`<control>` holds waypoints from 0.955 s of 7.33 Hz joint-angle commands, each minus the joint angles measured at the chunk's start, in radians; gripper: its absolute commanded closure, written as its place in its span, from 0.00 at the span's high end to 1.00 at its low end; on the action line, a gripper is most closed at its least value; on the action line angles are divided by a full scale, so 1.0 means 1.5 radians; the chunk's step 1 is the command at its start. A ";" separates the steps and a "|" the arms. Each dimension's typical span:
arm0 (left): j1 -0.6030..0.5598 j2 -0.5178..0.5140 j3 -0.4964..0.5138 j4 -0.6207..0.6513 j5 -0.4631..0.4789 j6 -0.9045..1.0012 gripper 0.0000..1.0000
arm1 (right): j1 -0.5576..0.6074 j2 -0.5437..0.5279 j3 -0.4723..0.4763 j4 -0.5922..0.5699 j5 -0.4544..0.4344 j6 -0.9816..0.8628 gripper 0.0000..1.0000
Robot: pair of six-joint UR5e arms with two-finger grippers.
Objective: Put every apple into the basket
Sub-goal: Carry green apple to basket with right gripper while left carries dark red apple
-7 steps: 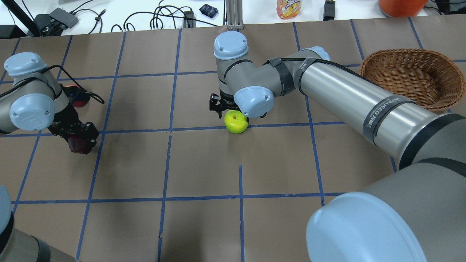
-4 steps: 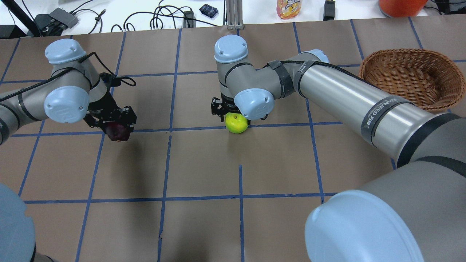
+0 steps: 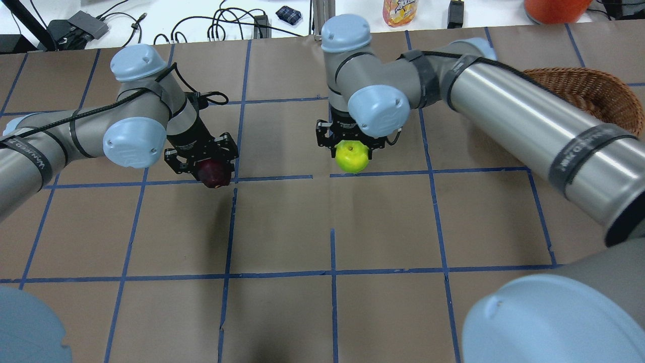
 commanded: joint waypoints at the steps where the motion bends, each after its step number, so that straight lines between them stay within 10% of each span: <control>1: -0.131 -0.037 0.043 0.028 -0.030 -0.182 0.24 | -0.165 -0.088 -0.033 0.155 -0.036 -0.147 0.00; 3: -0.199 -0.094 0.068 0.102 -0.088 -0.269 0.27 | -0.275 -0.098 -0.035 0.141 -0.139 -0.348 0.00; 7: -0.218 -0.134 0.078 0.113 -0.161 -0.317 1.00 | -0.460 -0.008 -0.033 -0.091 -0.156 -0.558 0.00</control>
